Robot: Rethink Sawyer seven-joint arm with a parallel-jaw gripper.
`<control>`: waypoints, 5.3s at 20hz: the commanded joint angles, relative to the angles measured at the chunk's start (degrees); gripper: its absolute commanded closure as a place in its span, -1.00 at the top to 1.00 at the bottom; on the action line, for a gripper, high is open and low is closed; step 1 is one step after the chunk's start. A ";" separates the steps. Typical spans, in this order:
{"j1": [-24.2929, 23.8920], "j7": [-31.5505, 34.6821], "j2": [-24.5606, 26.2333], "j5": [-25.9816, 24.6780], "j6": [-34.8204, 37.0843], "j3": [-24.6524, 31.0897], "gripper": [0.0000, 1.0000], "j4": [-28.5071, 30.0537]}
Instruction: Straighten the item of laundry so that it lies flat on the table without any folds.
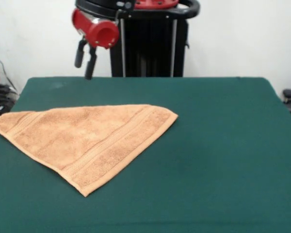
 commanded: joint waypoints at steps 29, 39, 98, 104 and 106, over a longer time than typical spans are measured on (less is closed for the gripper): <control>4.62 -2.91 21.89 3.71 5.50 8.89 1.00 -25.30; 4.72 -0.93 25.92 5.24 1.31 9.88 1.00 -25.85; 0.58 -7.05 36.65 11.36 12.82 10.14 1.00 -27.54; -0.13 -7.32 39.01 10.14 10.58 10.80 1.00 -29.18; -0.69 -7.26 39.45 10.38 9.80 11.64 1.00 -28.91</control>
